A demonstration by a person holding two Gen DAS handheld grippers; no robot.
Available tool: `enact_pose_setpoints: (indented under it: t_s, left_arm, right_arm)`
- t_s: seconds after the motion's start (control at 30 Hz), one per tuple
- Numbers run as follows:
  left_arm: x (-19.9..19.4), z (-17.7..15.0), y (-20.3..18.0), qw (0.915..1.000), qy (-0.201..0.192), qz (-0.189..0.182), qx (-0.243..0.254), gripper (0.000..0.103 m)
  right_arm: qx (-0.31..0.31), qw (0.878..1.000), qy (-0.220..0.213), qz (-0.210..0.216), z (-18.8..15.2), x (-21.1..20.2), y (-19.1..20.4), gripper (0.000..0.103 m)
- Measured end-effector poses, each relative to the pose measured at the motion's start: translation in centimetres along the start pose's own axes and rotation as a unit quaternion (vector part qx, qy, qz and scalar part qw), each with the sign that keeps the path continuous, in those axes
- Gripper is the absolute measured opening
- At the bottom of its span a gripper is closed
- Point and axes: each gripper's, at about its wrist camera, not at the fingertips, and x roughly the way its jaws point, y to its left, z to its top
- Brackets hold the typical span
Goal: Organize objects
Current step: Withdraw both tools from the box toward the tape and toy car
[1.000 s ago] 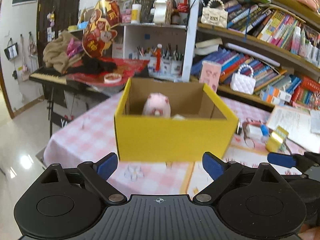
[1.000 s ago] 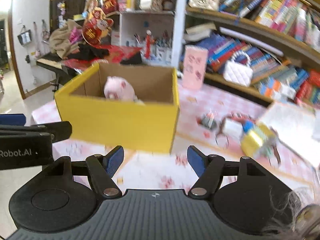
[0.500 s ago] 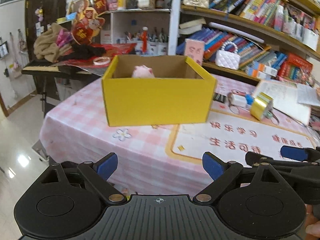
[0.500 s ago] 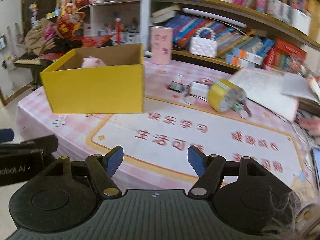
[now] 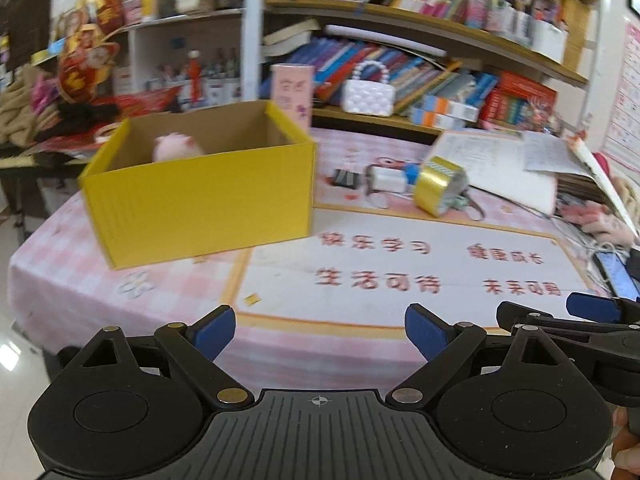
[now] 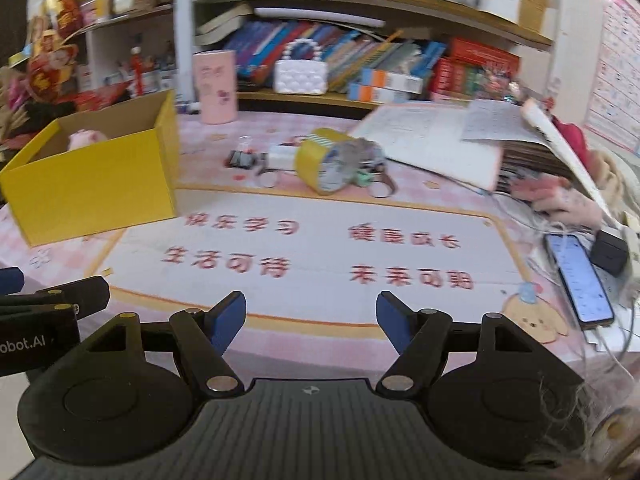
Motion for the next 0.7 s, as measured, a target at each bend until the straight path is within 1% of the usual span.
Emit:
enact_pose_setpoints:
  t_s: [0.13,0.23,0.37,0.53,0.63,0.67,0.7]
  left_arm:
    - [1.4,0.7,-1.7,0.9997,0.007,-0.017,0.013,0.094]
    - [2.7,1.3,-2.7,0.9994,0.016,-0.028,0.014,0.094]
    - [4.4,2.4,-3.6,0.9994,0.023,-0.024,0.010,0.094]
    - [6.7,4.4,-4.8,0.9996,0.023,-0.016,0.002,0.094]
    - [8.4,6.0,-5.9,0.9998,0.016,-0.014,-0.001,0.092]
    - [9.1,6.6,-6.3,0.9998,0.017,-0.013,0.001,0.092]
    - [9.7,7.1,-6.7,0.9998,0.018,-0.012,0.002,0.087]
  right_arm:
    - [0.010,1.000,0.007,-0.017,0.5,0.9,-1.9,0.071]
    - [0.018,0.999,0.019,-0.019,1.1,2.1,-3.1,0.071]
    - [0.013,0.999,0.032,-0.016,2.2,4.0,-4.1,0.071]
    - [0.008,1.000,0.030,-0.002,4.4,6.8,-5.6,0.070]
    - [0.006,1.000,0.020,0.014,6.1,8.5,-6.6,0.067]
    - [0.004,1.000,0.017,0.018,6.7,9.1,-7.0,0.060]
    - [0.000,1.000,0.014,0.024,7.3,9.8,-7.4,0.053]
